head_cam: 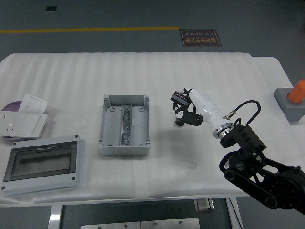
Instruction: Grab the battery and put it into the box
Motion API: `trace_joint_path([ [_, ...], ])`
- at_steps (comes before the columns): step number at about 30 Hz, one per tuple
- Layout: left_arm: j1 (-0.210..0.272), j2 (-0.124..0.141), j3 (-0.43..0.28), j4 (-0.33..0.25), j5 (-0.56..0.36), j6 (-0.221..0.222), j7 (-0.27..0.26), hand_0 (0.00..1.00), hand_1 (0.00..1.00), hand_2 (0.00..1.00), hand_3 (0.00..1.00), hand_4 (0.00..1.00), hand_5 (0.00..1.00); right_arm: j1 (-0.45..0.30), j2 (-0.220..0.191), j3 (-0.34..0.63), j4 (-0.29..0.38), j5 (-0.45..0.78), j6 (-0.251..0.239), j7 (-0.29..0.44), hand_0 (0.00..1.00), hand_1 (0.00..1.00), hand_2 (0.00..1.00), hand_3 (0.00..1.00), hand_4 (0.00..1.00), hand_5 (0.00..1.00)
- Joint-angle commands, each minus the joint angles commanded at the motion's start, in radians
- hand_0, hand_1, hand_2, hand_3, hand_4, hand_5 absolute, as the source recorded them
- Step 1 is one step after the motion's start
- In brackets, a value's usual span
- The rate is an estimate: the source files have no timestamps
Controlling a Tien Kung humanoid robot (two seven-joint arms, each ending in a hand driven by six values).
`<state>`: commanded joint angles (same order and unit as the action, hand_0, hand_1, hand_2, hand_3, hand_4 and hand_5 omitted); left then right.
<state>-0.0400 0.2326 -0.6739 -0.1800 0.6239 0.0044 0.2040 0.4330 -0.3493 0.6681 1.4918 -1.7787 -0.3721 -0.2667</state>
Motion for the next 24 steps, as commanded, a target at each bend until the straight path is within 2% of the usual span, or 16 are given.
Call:
trace_joint_path([
  [6,0.002,0.002,-0.001,0.000,0.003,0.000,0.003,0.590,0.641,0.559,0.571,0.602,0.397,0.118,0.062,-0.127,-0.010,0.051,0.010,0.021,0.269,0.429,0.365,0.629,0.330,0.241],
  [7,0.001,0.002,-0.001,0.000,0.003,0.000,0.003,0.590,0.640,0.560,0.573,0.612,0.399,0.138,0.072,-0.150,-0.016,0.061,0.015,0.024,0.315,0.446,0.414,0.641,0.304,0.199],
  [11,-0.001,0.003,-0.002,0.000,0.005,-0.001,0.004,0.590,0.640,0.560,0.573,0.612,0.399,0.191,0.096,-0.231,-0.043,0.105,0.033,0.039,0.315,0.446,0.414,0.641,0.304,0.199],
  [12,-0.002,0.003,-0.002,0.000,0.006,-0.001,0.004,0.590,0.640,0.560,0.573,0.612,0.399,0.200,0.100,-0.250,-0.053,0.117,0.034,0.043,0.315,0.446,0.414,0.641,0.304,0.199],
  [13,-0.002,0.003,-0.003,0.000,0.007,-0.001,0.004,0.590,0.639,0.561,0.574,0.620,0.404,0.205,0.103,-0.262,-0.061,0.124,0.034,0.047,0.359,0.461,0.485,0.658,0.305,0.198],
  [18,-0.001,0.003,-0.005,0.000,0.009,-0.003,0.007,0.590,0.639,0.561,0.574,0.620,0.404,0.223,0.118,-0.305,-0.117,0.150,0.022,0.065,0.359,0.461,0.485,0.658,0.305,0.198],
  [19,-0.001,0.003,-0.006,0.000,0.011,-0.003,0.007,0.589,0.638,0.560,0.574,0.625,0.406,0.224,0.120,-0.311,-0.126,0.156,0.021,0.068,0.420,0.503,0.552,0.683,0.335,0.231],
  [24,-0.004,0.004,-0.012,0.000,0.019,-0.004,0.008,0.589,0.638,0.560,0.574,0.625,0.406,0.228,0.129,-0.329,-0.165,0.179,0.008,0.085,0.420,0.503,0.552,0.683,0.335,0.231],
])
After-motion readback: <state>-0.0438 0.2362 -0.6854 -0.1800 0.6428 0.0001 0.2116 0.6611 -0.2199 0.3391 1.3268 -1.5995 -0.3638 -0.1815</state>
